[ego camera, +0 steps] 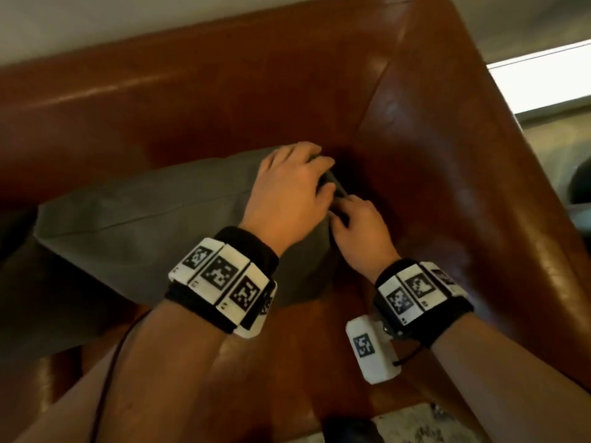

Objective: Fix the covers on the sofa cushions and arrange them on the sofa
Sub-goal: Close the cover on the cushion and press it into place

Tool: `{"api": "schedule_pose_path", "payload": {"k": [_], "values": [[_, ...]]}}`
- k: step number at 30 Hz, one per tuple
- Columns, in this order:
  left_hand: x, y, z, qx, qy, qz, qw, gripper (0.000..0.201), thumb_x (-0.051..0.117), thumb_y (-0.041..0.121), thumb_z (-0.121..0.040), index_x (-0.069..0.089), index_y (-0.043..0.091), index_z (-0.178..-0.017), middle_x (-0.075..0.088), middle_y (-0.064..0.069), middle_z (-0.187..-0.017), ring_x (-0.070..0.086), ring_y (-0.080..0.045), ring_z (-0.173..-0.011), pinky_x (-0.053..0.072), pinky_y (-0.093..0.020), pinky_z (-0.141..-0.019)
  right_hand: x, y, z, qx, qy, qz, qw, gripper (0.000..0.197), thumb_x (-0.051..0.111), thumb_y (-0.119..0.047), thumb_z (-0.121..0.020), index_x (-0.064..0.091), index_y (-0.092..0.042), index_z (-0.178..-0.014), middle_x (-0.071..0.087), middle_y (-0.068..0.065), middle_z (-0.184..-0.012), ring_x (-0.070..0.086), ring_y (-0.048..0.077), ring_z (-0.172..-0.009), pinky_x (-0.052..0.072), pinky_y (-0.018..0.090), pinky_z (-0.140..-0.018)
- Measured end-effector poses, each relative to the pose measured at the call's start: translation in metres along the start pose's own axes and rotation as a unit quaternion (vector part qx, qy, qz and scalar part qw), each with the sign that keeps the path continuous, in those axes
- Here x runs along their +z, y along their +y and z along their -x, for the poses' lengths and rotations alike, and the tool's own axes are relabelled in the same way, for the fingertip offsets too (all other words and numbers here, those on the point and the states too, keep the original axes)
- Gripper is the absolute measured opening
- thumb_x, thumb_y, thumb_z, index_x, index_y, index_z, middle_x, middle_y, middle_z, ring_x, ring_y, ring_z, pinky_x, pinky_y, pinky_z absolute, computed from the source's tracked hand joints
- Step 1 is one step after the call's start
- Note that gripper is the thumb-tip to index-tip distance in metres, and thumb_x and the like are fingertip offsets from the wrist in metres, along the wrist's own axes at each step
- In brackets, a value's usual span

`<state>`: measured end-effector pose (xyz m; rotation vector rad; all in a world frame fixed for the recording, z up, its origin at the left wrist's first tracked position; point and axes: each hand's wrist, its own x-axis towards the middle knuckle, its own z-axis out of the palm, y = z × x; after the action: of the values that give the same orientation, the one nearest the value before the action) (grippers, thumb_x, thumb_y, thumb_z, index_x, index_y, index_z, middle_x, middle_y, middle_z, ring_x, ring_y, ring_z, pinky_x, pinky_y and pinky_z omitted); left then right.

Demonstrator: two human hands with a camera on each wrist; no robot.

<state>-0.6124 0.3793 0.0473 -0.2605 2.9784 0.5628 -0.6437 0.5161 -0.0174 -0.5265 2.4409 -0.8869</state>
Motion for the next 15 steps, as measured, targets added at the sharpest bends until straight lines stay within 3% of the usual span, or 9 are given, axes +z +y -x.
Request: {"api": "schedule_pose_path", "payload": {"k": [3,7,9,11,13,15], "values": [[-0.008,0.002,-0.008,-0.065,-0.068,-0.05,0.994,0.048,0.054,0.048,-0.09,0.052,0.03,-0.134,0.047,0.0,-0.136,0.041,-0.027,-0.128,0.034,-0.045,-0.104,0.002,0.002,0.014,-0.006,-0.023,0.009,1.0,0.028,0.048,-0.028,-0.098,0.065,-0.017,-0.117,0.057,0.003,-0.121,0.045,0.028,-0.112,0.04,0.049,-0.095],[-0.019,-0.001,0.001,-0.127,-0.113,-0.022,0.985,0.041,0.062,0.04,-0.085,0.058,0.034,-0.126,0.05,0.001,-0.126,0.051,-0.028,-0.117,0.047,-0.048,-0.095,-0.009,0.007,0.013,-0.025,-0.017,-0.024,0.999,0.026,0.048,-0.029,-0.098,0.068,-0.019,-0.111,0.057,0.002,-0.109,0.045,0.026,-0.108,0.039,0.049,-0.095],[-0.026,-0.001,0.003,-0.148,-0.139,-0.008,0.979,0.037,0.064,0.035,-0.086,0.06,0.035,-0.123,0.05,0.002,-0.125,0.051,-0.027,-0.117,0.046,-0.044,-0.096,-0.016,0.008,0.003,-0.042,-0.033,-0.001,0.999,0.027,0.05,-0.031,-0.097,0.065,-0.024,-0.118,0.049,-0.001,-0.105,0.042,0.024,-0.107,0.038,0.042,-0.091],[-0.032,-0.001,0.0,-0.165,-0.162,-0.008,0.973,0.033,0.066,0.032,-0.087,0.063,0.034,-0.12,0.052,0.003,-0.124,0.052,-0.023,-0.116,0.043,-0.033,-0.091,-0.02,0.007,-0.006,-0.06,-0.072,0.067,0.993,0.032,0.054,-0.04,-0.094,0.061,-0.029,-0.123,0.037,-0.003,-0.101,0.038,0.024,-0.105,0.032,0.036,-0.082],[-0.035,0.001,-0.006,-0.175,-0.183,0.0,0.967,0.028,0.069,0.03,-0.087,0.067,0.032,-0.115,0.054,0.005,-0.117,0.053,-0.016,-0.107,0.037,-0.025,-0.083,-0.02,0.005,-0.012,-0.065,-0.097,0.123,0.985,0.031,0.056,-0.045,-0.091,0.065,-0.029,-0.116,0.034,-0.002,-0.098,0.039,0.027,-0.105,0.028,0.035,-0.078],[-0.037,0.004,-0.013,-0.188,-0.201,0.013,0.961,0.018,0.071,0.026,-0.086,0.069,0.032,-0.103,0.056,0.008,-0.107,0.051,-0.01,-0.095,0.036,-0.024,-0.078,-0.018,0.002,-0.015,-0.064,-0.105,0.139,0.983,0.028,0.058,-0.043,-0.09,0.069,-0.024,-0.108,0.041,0.002,-0.1,0.041,0.029,-0.107,0.029,0.037,-0.079]]}}
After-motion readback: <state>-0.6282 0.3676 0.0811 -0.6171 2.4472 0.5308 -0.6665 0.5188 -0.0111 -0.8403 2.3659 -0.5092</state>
